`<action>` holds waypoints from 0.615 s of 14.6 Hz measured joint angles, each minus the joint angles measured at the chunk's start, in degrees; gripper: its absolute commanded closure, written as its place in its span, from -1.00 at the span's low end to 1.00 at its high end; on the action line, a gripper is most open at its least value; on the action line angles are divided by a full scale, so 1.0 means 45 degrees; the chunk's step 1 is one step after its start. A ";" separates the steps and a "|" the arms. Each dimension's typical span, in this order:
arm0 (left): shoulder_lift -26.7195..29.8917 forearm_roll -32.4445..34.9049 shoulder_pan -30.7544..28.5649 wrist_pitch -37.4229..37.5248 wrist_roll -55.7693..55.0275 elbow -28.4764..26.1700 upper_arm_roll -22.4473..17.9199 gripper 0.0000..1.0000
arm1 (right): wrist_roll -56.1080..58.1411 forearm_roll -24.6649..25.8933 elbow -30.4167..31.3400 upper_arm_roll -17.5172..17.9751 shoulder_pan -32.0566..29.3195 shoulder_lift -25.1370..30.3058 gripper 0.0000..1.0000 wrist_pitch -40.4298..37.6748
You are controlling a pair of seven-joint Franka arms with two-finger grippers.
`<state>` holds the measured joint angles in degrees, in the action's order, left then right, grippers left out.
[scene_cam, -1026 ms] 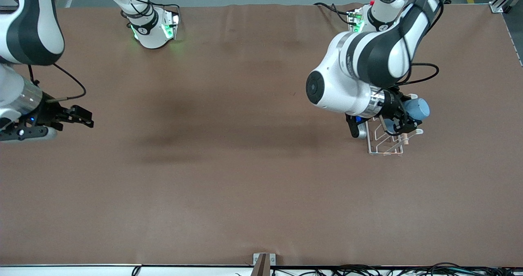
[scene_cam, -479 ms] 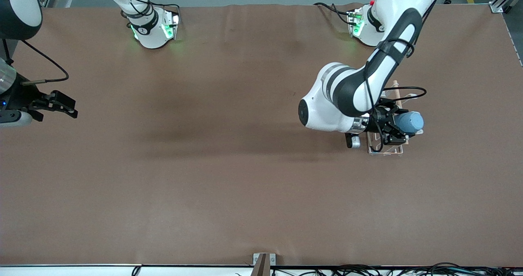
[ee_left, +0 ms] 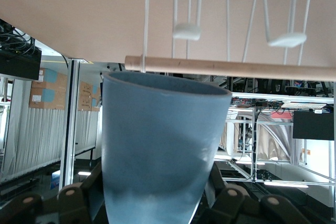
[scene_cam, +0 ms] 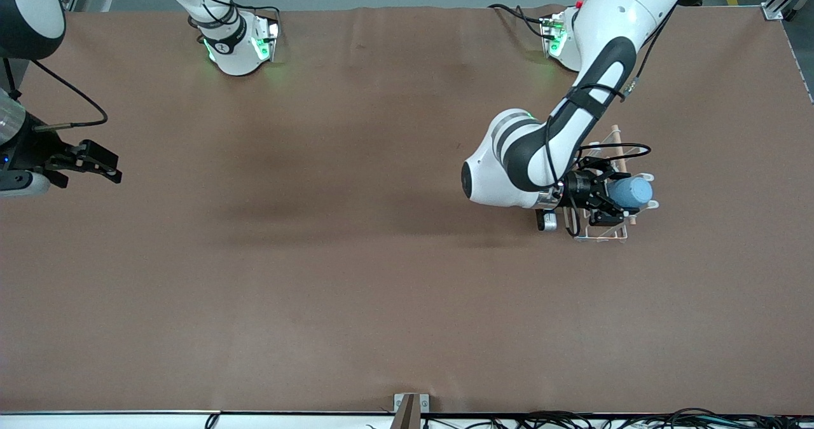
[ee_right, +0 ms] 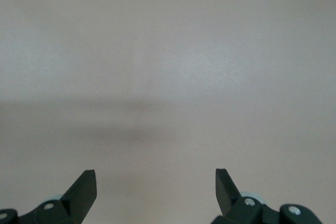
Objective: Hang cup on cup holder
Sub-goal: 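Position the blue cup over a rack hook with the left gripper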
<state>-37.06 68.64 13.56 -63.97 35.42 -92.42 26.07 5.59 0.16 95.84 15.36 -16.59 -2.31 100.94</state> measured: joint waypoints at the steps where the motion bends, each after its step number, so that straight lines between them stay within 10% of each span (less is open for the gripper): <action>1: -0.0070 0.0000 0.0003 0.0032 -0.0284 -0.0151 0.0000 0.79 | -0.0064 -0.0001 -0.0026 0.0015 0.0006 0.0000 -1.00 0.0000; 9: -0.0995 0.0510 0.0067 0.0356 -0.1811 -0.0498 -0.0004 0.53 | -0.0115 -0.0002 -0.0945 0.0054 0.0205 -0.0007 -1.00 -0.0062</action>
<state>-41.54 70.93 13.86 -62.37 27.27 -94.66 26.05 5.07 0.15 91.59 15.60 -15.67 -2.34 100.66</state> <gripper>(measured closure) 0.220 0.000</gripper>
